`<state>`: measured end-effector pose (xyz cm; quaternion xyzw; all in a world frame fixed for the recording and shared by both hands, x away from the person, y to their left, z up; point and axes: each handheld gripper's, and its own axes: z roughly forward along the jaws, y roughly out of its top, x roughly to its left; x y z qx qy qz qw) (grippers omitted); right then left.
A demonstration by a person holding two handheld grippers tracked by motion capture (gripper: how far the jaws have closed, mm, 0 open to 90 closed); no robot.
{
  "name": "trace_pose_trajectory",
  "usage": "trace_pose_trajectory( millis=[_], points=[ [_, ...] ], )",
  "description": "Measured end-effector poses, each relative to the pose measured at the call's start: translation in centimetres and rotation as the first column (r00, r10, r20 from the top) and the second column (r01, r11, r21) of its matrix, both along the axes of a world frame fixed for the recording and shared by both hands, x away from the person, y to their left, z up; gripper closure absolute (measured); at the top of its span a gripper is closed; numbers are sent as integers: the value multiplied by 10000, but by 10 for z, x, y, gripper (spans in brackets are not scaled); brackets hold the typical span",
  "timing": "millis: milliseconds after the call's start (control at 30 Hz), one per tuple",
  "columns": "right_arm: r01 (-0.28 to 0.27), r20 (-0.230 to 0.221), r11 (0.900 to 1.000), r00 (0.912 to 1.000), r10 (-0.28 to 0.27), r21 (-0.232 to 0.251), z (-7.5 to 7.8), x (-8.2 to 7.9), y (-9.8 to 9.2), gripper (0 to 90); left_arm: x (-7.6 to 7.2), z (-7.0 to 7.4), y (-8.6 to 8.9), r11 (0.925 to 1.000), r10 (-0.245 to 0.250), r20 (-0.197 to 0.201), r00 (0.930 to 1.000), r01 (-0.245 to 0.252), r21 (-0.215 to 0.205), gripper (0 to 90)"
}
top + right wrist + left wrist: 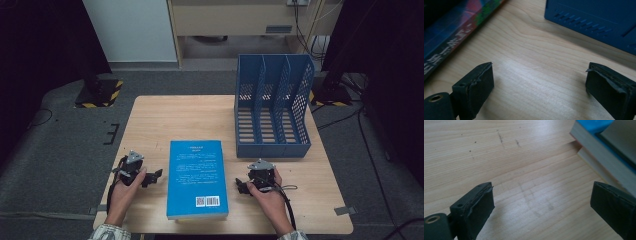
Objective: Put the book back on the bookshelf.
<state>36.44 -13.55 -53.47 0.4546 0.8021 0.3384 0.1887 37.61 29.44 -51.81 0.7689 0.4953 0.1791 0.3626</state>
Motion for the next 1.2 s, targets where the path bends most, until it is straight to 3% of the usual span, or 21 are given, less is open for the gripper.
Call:
trace_pose_trajectory(
  millis=[67, 133, 233, 267, 300, 333, 400, 500, 533, 633, 667, 767, 800, 1000, 1100, 1200],
  points=[
    [-234, 146, 9996, 9996, 237, -169, 5, -4, 1, 85, -4, 5, -1, 9997, -54, 92, 9999, 56, -258, 45],
    [-542, 271, 9983, 9981, 548, -219, 18, -11, 2, 91, -10, 11, -1, 9973, -159, -74, 9998, 154, -718, 49],
    [-734, 327, 9970, 9967, 742, -245, 28, -15, 2, 91, -13, 16, -3, 9987, -321, -160, 9994, 315, -389, 52],
    [-967, 384, 9947, 9944, 981, -359, 40, -19, 3, 91, -17, 22, -4, 9984, -400, -95, 9992, 396, -404, 53],
    [-967, 384, 9947, 9944, 981, -359, 40, -19, 3, 91, -17, 22, -4, 9984, -400, -95, 9992, 396, -404, 53],
    [-1045, 486, 9942, 9932, 1056, -260, 53, -22, 2, 91, -19, 31, -5, 9983, -510, 39, 9987, 511, -287, 52],
    [-1075, 518, 9941, 9928, 1081, -141, 64, -25, 2, 91, -20, 39, -6, 9983, -550, -29, 9985, 549, -175, 51],
    [-1232, 469, 9923, 9912, 1238, -149, 75, -26, 4, 91, -20, 50, -7, 9981, -576, 40, 9983, 577, -238, 51],
    [-1448, 472, 9893, 9883, 1454, -157, 85, -27, 7, 90, -19, 61, -9, 9973, -662, 123, 9977, 666, -301, 49],
    [-1550, 499, 9878, 9866, 1556, -149, 94, -26, 10, 84, -18, 71, -13, 9965, -823, 171, 9965, 825, -105, 47],
    [-1734, 533, 9846, 9832, 1743, -215, 104, -23, 13, 81, -16, 79, -17, 9953, -960, 211, 9952, 962, -113, 47],
    [-1970, 502, 9798, 9788, 1986, -352, 113, -20, 19, 68, -16, 85, -23, 9930, -1178, 274, 9927, 1181, -70, 46],
    [-2313, 465, 9723, 9714, 2327, -335, 122, -19, 25, 58, -18, 90, -28, 9905, -1362, 325, 9901, 1368, -146, 46],
    [-2989, 313, 9542, 9537, 2991, -102, 134, -13, 47, 55, -24, 98, -39, 9847, -1677, 189, 9857, 1684, -459, 42],
    [-3243, 157, 9460, 9458, 3243, -27, 132, -10, 55, 53, -27, 98, -52, 9738, -2248, -11, 9744, 2246, -345, 40],
    [-3408, -68, 9401, 9401, 3408, 73, 128, -6, 61, 53, -26, 94, -60, 9702, -2414, -189, 9703, 2408, -272, 40]
  ],
)
